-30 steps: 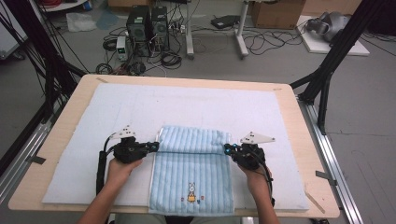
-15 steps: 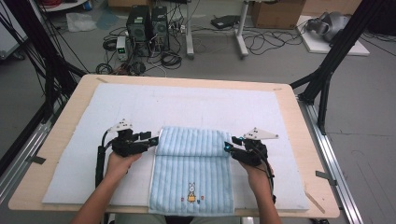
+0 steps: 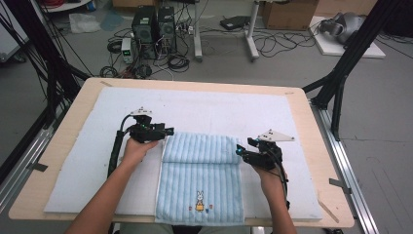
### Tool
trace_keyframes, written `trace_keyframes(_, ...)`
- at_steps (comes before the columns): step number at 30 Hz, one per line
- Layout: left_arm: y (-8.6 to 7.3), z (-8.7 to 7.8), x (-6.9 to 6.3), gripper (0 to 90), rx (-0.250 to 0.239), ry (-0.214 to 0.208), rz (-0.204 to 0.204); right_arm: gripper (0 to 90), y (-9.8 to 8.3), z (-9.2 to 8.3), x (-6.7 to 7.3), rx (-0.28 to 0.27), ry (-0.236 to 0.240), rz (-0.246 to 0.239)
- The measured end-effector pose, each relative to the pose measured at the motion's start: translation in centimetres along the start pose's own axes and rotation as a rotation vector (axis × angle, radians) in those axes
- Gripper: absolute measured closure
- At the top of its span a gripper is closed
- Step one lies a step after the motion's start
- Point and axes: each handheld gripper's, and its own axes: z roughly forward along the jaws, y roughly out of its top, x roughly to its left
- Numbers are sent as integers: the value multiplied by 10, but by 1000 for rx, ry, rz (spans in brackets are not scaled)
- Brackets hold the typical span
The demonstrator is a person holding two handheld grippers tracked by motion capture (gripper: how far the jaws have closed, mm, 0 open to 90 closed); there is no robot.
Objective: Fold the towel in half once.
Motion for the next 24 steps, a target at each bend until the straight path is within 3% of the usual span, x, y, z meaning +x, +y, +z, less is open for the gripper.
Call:
trace_keyframes(4, -5, 13, 4, 463, 46, 34, -1, 407, 0, -4, -5, -5, -13, 20)
trace_keyframes(7, -7, 18, 2, 494, 69, 65, 32, 399, 0, -6, -8, -9, -17, 24)
trace_keyframes(8, -6, 19, 1, 514, 73, 73, 51, 395, 0, -6, -8, -9, -20, 25)
trace_keyframes(10, -6, 21, -5, 562, 92, 110, 126, 394, -1, -5, -9, -9, -20, 25)
trace_keyframes(12, -7, 21, -9, 640, 107, 143, 199, 388, 0, -4, -9, -5, -21, 26)
trace_keyframes(13, -7, 20, -9, 723, 108, 137, 213, 378, 0, -3, -9, -4, -23, 29)
trace_keyframes(15, -8, 20, -9, 832, 113, 119, 218, 365, 1, -2, -9, 0, -22, 32)
trace_keyframes(17, -8, 20, -9, 848, 111, 108, 217, 349, 1, 0, -10, 1, -27, 40)
trace_keyframes(19, -7, 18, -6, 851, 105, 84, 188, 334, 3, 2, -12, 1, -32, 42)
trace_keyframes(24, -2, 6, -7, 852, 23, 36, 137, 330, 11, 10, -15, 19, -38, 46)
